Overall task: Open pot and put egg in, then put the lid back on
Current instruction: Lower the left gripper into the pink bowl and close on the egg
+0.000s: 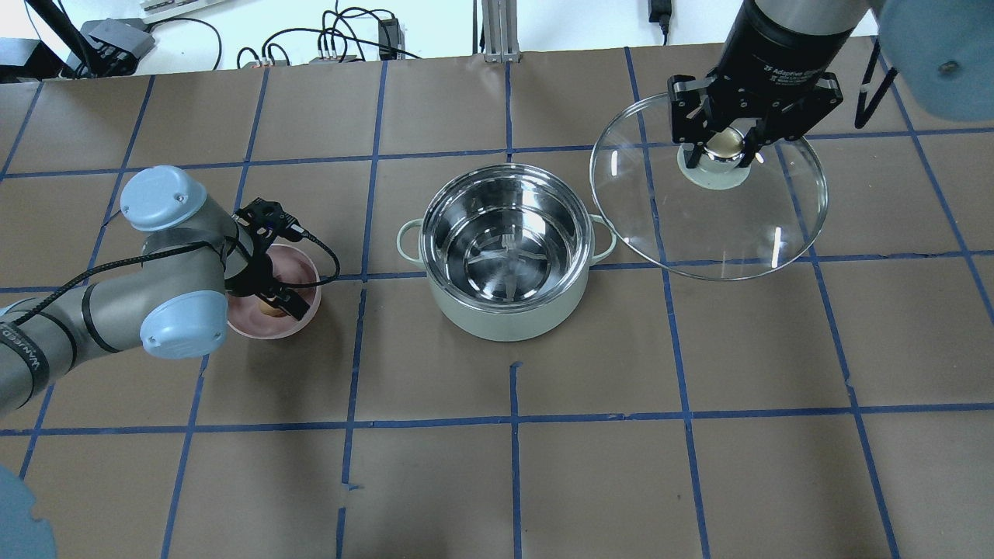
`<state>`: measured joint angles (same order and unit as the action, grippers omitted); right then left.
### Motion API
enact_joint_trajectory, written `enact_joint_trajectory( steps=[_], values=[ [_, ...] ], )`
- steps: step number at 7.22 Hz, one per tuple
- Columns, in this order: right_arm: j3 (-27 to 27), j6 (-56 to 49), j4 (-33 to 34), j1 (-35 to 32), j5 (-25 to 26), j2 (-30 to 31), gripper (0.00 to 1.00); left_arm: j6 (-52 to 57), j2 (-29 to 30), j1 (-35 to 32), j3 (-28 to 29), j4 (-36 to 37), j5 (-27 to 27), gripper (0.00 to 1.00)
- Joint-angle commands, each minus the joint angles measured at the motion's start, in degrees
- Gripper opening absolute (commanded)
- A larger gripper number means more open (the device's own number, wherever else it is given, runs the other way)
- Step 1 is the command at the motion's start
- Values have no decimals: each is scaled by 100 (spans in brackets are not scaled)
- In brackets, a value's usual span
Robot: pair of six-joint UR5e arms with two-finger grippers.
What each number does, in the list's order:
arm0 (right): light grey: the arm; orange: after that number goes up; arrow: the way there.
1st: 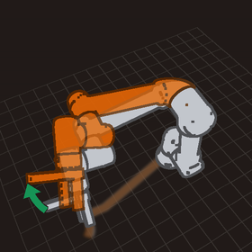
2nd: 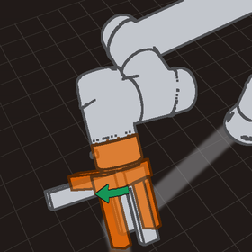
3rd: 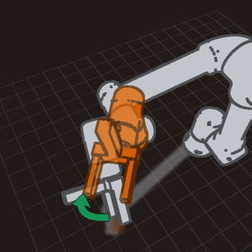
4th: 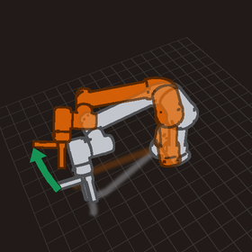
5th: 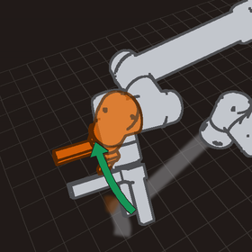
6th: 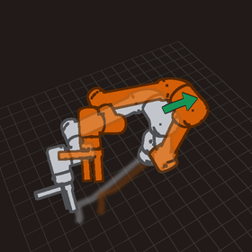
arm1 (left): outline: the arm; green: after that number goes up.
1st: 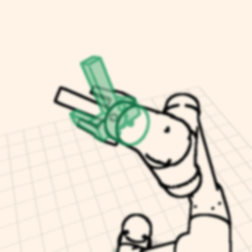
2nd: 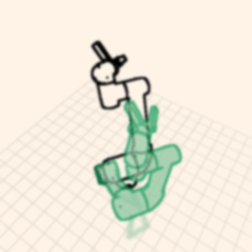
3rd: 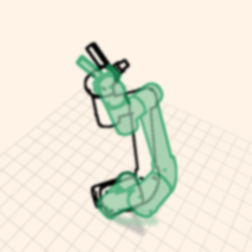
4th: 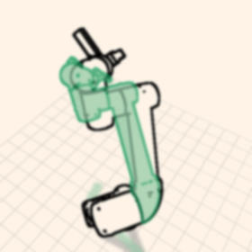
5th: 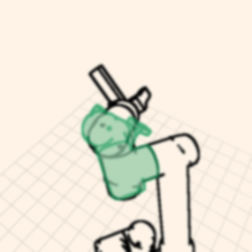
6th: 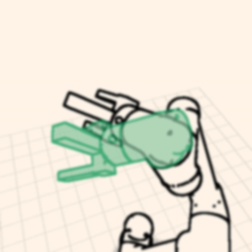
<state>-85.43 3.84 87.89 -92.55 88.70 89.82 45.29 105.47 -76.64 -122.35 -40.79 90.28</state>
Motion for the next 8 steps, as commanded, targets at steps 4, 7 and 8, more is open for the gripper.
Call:
enact_joint_trajectory(
  steps=[4, 7, 8],
  values=[
    [0, 3, -9, -8, 7, 0, 3, -3, 27, 0, 9, 1, -1, 79],
    [0, -6, -9, -8, 7, 0, 3, -3, 53, 0, 62, 1, -1, 61],
    [0, -6, -9, 0, 7, 0, 3, -12, 53, 0, 54, 1, -1, 58]
  ],
)
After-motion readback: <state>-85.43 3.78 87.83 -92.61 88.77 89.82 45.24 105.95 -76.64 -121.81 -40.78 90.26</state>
